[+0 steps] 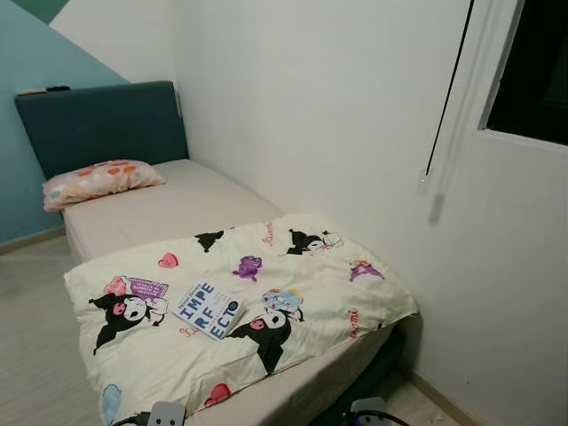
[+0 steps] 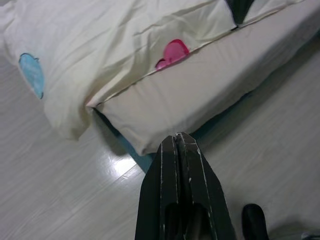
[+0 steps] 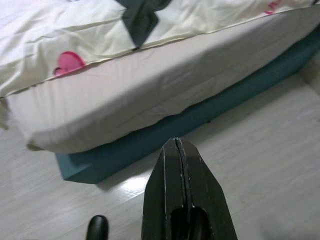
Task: Clean up the room
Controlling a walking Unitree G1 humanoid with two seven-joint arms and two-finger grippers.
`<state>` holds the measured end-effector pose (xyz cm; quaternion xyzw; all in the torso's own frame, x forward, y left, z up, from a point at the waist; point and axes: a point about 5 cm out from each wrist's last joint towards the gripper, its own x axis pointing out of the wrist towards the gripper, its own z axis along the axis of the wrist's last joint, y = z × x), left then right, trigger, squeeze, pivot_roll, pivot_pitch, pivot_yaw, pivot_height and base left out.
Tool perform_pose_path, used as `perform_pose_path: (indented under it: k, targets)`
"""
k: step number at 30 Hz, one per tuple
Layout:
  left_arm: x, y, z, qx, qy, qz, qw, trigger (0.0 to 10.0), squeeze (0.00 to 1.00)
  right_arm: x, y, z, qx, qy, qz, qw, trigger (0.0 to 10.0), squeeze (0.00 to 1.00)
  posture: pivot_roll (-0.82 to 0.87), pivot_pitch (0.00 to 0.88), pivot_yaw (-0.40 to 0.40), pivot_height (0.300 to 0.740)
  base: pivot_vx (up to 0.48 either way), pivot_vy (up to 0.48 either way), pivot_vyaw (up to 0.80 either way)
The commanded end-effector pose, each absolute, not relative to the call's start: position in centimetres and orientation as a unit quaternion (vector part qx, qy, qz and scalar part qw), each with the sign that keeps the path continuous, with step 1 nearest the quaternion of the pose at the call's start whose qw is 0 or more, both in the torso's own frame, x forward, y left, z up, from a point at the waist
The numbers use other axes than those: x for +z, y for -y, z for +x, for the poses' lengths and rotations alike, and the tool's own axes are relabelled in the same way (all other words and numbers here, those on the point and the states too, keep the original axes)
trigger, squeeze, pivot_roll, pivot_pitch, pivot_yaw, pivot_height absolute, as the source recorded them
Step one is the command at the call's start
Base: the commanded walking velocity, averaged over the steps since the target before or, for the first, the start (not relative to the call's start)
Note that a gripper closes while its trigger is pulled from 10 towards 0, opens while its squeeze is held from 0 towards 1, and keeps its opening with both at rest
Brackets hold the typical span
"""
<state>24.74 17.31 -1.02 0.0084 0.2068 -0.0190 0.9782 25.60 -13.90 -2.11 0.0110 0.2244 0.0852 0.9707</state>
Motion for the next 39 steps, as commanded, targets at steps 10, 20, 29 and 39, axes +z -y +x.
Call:
perform_pose_path:
  k: [10,20,29,39]
  targets:
    - [-1.5,-17.4,24.1,-0.015,-0.216,0.007,0.976,10.0,0.00,-2.1,13.8,25.5,0.098,-0.223,-0.003,0.970,10.0,0.00,0.01,0.104,0.015,0.740,0.000,0.000,0.08]
    - [-1.3,-17.1,24.6,-0.012,-0.207,0.005,0.978,10.0,0.00,-2.0,13.7,25.7,0.100,-0.219,-0.007,0.971,10.0,0.00,0.01,0.090,0.022,0.740,0.000,0.000,0.80]
    - [-0.9,-17.4,25.1,-0.009,-0.202,0.008,0.979,10.0,0.00,-1.7,13.7,26.0,0.097,-0.214,-0.009,0.972,10.0,0.00,0.00,0.090,0.027,0.740,0.000,0.000,0.80]
    - [-0.8,-16.9,25.4,-0.014,-0.201,0.014,0.979,10.0,0.00,-1.7,14.3,26.1,0.091,-0.212,-0.012,0.973,10.0,0.00,0.00,0.090,0.029,0.740,0.000,0.000,0.80]
